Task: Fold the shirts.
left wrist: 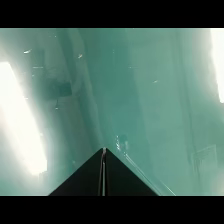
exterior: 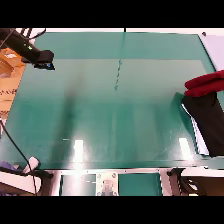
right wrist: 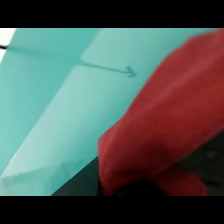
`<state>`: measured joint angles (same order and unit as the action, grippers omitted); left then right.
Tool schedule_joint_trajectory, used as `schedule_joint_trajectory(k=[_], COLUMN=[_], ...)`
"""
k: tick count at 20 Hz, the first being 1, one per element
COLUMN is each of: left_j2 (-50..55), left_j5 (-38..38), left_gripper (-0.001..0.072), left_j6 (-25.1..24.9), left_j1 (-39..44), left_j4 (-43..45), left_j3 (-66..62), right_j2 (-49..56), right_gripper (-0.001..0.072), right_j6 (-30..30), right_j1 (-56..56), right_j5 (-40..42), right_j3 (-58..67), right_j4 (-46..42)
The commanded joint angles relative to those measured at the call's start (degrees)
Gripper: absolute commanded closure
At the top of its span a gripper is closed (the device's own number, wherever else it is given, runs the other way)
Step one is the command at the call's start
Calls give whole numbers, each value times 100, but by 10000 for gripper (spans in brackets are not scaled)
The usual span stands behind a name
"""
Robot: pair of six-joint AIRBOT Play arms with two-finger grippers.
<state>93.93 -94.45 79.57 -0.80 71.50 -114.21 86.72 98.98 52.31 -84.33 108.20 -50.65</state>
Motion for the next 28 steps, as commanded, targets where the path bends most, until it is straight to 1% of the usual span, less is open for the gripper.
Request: schedule_joint_trajectory(k=[1,3,5,7,8,12,17,19,20,22,25,26,27,28], left_j2=[-4,-4,-4,-4,-4,-4,-4,-4,-4,-4,-4,-4,-4,-7], left_j5=[-57,-59,-61,-66,-66,-116,-118,-107,-107,-111,-92,-63,2,85], left_gripper=[685,685,685,685,685,685,685,685,685,685,685,685,685,685], left_j6=[-7,-7,-11,-11,-11,-17,-59,-59,-59,-61,-57,-57,-55,-50], left_j1=[-2,-2,-2,0,-2,-2,-2,-2,-2,-2,-2,-2,-2,-2], left_j4=[-105,-247,-433,-470,-470,-470,-470,-472,-470,-470,-470,-472,-474,-481], left_j3=[7,7,7,7,7,7,7,7,7,7,7,7,7,2], right_j2=[-439,-597,-756,-920,-1019,-1423,-1589,-1589,-1582,-1517,-1394,-1320,-1255,-1204], right_gripper=[697,698,697,697,697,697,697,696,615,73,76,107,246,589], right_j6=[398,413,411,411,413,413,562,562,562,553,557,562,562,560], right_j1=[363,393,376,378,382,378,382,382,382,382,369,365,319,221], right_j5=[-634,-1139,-1655,-2035,-2100,-2046,-1923,-1711,-1661,-1683,-1818,-1908,-1941,-1915], right_j3=[-2,-2,-15,-184,-378,-1768,-3635,-4179,-4378,-4503,-3971,-3580,-3167,-2754], right_j4=[-503,-1036,-1893,-2479,-2695,-3403,-4129,-4179,-4197,-4260,-4052,-3759,-3412,-2992])
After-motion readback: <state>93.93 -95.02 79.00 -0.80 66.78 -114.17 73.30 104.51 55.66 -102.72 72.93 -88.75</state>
